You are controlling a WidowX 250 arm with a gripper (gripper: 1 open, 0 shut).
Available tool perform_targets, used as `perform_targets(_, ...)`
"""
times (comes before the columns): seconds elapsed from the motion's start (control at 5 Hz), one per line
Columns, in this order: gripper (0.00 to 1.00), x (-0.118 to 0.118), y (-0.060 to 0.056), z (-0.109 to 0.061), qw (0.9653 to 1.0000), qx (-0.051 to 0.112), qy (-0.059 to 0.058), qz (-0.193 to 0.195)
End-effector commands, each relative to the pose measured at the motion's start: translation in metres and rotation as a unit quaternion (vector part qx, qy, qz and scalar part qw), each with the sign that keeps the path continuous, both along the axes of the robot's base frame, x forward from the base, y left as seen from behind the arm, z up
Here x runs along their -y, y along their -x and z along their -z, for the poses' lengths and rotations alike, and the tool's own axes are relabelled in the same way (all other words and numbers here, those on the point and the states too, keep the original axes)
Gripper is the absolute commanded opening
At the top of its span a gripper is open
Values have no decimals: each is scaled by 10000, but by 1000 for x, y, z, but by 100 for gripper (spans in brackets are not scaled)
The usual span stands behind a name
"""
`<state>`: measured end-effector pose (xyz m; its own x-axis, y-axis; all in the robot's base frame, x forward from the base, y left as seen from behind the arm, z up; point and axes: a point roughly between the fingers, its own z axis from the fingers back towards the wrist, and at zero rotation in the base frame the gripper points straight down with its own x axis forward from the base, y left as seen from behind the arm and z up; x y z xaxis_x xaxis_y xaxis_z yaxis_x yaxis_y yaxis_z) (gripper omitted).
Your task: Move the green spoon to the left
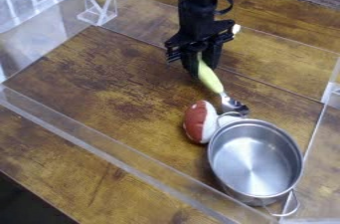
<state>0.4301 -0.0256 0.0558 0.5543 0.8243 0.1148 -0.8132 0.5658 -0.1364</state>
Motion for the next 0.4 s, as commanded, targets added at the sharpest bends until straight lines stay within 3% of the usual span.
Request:
perform_targets(0.0,0,-12,-9,-78,9971,730,215,-26)
perform_targets(0.2,0,-18,-5,-102,9958,793,446,32)
